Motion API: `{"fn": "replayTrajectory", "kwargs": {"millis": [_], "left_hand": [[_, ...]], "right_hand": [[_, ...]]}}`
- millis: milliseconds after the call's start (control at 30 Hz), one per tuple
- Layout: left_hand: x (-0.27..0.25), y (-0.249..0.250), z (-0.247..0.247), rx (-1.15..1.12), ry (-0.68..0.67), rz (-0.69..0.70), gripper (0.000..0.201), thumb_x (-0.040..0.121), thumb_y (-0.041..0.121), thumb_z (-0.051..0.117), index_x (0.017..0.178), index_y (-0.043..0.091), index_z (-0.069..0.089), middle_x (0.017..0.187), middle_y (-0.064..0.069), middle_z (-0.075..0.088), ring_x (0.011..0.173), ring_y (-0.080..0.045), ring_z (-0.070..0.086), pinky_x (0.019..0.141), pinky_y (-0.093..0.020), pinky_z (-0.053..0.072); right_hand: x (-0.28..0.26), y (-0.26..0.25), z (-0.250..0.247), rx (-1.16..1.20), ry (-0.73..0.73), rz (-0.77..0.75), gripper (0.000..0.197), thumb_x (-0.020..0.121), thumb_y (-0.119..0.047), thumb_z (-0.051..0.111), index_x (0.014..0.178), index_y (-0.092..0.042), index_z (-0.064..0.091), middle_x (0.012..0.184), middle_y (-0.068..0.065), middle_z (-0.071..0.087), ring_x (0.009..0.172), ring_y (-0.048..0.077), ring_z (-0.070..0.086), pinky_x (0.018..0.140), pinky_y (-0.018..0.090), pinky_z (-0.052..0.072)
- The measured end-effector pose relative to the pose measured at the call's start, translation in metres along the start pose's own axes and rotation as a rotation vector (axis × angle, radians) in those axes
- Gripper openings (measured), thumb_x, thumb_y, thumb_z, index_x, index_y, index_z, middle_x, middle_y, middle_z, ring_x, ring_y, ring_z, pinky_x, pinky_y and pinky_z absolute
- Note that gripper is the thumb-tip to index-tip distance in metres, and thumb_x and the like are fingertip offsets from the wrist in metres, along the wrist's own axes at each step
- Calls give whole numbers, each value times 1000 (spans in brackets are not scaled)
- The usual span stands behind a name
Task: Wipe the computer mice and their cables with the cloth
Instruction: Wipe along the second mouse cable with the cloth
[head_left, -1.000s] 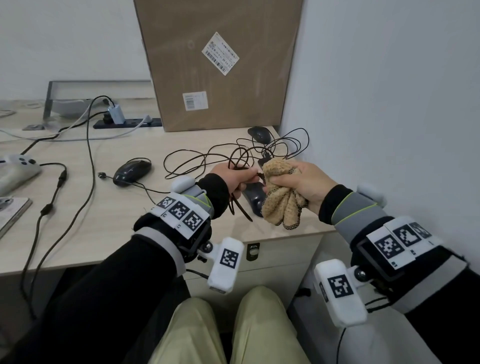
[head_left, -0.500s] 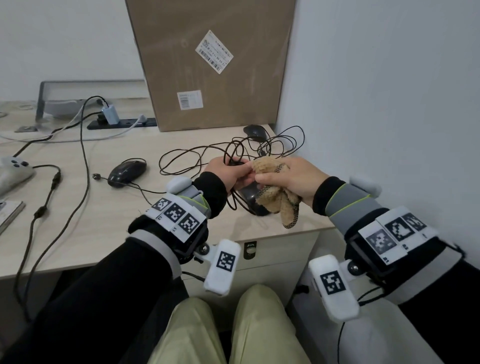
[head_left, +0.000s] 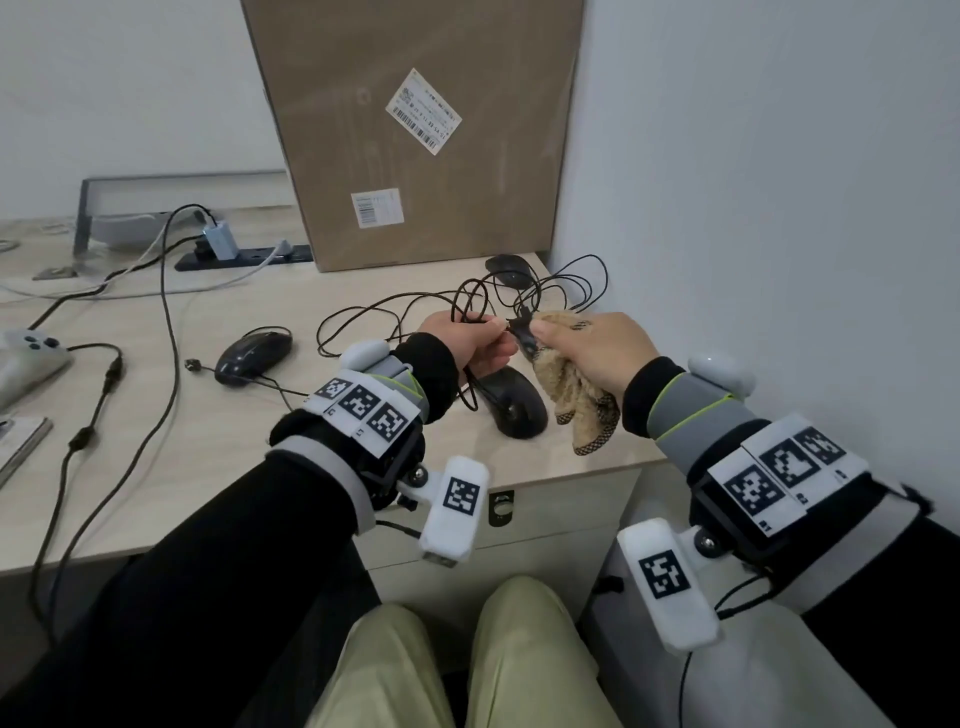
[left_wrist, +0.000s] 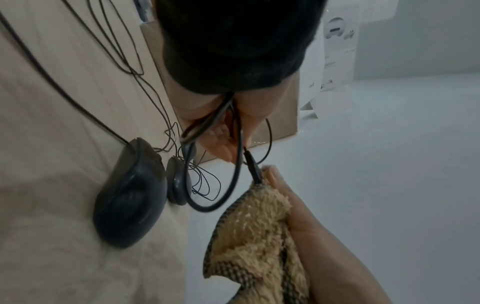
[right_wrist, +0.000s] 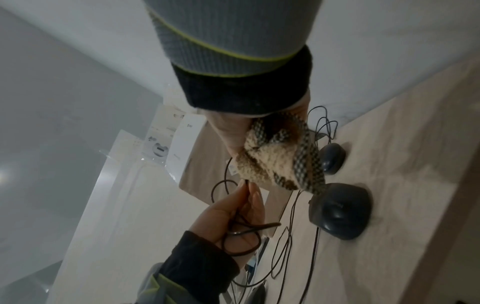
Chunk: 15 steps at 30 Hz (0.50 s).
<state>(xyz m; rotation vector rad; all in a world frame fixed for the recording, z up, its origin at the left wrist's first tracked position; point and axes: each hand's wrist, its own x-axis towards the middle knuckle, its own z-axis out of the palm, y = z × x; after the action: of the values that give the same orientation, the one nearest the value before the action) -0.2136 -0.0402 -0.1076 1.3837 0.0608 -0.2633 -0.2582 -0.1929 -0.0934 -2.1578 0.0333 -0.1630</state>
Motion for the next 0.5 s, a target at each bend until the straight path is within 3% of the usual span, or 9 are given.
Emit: {"fn": "replayTrajectory", "kwargs": {"millis": [100,167,233,300,367,433,500], "left_hand": [[14,10,3,59,29,-49,21,98,8,47,78,8,52,41,3,60,38,-5,60,43,-15,48],[26,21,10,144,26,-110,25,99,13,44,75,10,51,39,5,59,36,-4,59,43,-15,42],[40,28,20,175,-12,-169,30,100,16,42,72,9,49,39,3,59,38,-6,58,40,-14,36],[55,32,32,179,-45,-224,34,101,17,36,69,8,43,47,-2,56,50,-10,51,44,-13,29],[65,33,41,222,-58,-266,35,101,16,33,67,8,41,53,-4,48,51,-11,53,47,-14,32],[78,37,53,309,-53,-302,36,100,18,36,67,9,44,41,0,50,40,-11,61,41,-15,40],[91,37,60,406,-77,-310,38,100,21,37,64,12,43,34,3,46,34,-10,59,39,-13,38]], "right_hand": [[6,12,-11,209,177,115,31,81,-42,67,67,-15,66,79,9,71,76,27,67,76,34,53],[10,16,-20,324,214,156,30,80,-39,67,69,-11,68,69,9,71,65,29,67,69,40,57],[13,18,-28,405,168,174,26,84,-32,65,72,-9,68,57,8,68,44,28,62,47,33,55],[18,22,-33,429,135,178,28,86,-29,64,69,-7,67,49,6,65,35,26,57,38,25,48],[23,25,-32,405,144,179,33,85,-32,64,62,-8,67,50,6,66,41,26,60,45,27,52],[36,30,-34,396,177,173,34,83,-35,66,62,-8,68,55,7,68,50,27,63,58,33,54],[46,33,-36,398,191,180,33,83,-34,66,63,-7,68,55,6,67,52,25,62,61,33,54]]}}
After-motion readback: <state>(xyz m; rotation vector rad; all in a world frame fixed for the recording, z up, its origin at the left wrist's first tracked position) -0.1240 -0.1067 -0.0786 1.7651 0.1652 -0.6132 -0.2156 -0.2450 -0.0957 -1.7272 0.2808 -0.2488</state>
